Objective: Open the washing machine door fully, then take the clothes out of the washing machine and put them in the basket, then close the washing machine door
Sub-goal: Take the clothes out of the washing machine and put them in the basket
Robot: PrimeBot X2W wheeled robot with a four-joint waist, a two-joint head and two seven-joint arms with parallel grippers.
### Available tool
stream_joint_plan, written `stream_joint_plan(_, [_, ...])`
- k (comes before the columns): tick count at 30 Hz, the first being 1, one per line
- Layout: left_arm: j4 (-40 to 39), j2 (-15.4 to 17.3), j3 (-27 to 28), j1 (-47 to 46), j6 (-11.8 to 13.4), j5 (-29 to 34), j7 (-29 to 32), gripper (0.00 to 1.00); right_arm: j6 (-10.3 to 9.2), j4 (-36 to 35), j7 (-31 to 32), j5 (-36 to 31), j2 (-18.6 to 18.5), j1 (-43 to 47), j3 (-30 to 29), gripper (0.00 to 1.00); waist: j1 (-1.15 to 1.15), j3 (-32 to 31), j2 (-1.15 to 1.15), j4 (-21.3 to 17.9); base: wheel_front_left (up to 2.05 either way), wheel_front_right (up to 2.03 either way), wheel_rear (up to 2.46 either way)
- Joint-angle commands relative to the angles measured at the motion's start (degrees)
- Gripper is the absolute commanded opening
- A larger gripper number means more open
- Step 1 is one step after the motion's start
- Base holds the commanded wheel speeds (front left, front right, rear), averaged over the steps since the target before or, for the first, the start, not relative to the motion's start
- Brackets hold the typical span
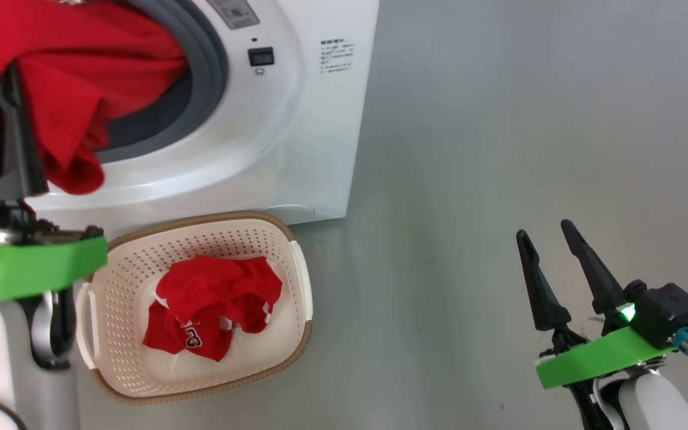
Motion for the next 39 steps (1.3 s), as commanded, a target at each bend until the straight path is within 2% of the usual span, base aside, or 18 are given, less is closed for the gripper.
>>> stream_joint_plan(1, [-3.5, 1.3, 1.2, 1.4, -0.4, 0.5, -0.2, 0.00, 0.35, -1.3, -0.4, -0.2, -0.9, 1.0, 1.0, 1.00, 0.00, -0.4, 0.00, 0.4, 0.00, 0.00, 0.00])
stream_joint_plan(9, [-11.4, -0.4, 1.2, 5.3, -0.4, 0.4, -0.2, 0.00, 0.35, -1.7, -0.4, -0.3, -1.0, 1.3, 0.9, 1.00, 0.00, -0.2, 0.00, 1.1, 0.00, 0.00, 0.00])
stream_joint_plan(16, [-14.3, -1.5, 0.5, 7.2, -0.4, 0.8, -0.2, 0.00, 0.35, -2.0, -0.4, -0.2, -1.1, 0.9, 0.7, 1.00, 0.00, 1.0, 0.00, 1.5, 0.00, 0.00, 0.00])
stream_joint_plan(26, [-6.8, -2.5, -1.5, 11.4, 0.1, 0.3, -0.2, 0.00, 0.35, -2.4, -0.4, -0.1, -0.7, -0.3, 1.1, 1.00, 0.00, 4.0, 0.00, 1.0, 0.00, 0.00, 0.00])
stream_joint_plan(34, [4.0, -2.6, -3.3, 11.3, 1.2, 0.2, -0.2, 0.00, 0.35, -2.8, -0.4, 0.2, -0.4, -2.2, 1.0, 1.00, 0.00, 8.3, 0.00, 0.4, 0.00, 0.00, 0.00])
stream_joint_plan(39, [12.2, -2.6, -1.9, 8.7, 1.2, 0.2, -0.2, 0.00, 0.35, -3.1, -0.4, 0.4, -0.1, -3.7, 1.1, 1.00, 0.00, 11.4, 0.00, -0.1, 0.00, 0.00, 0.00])
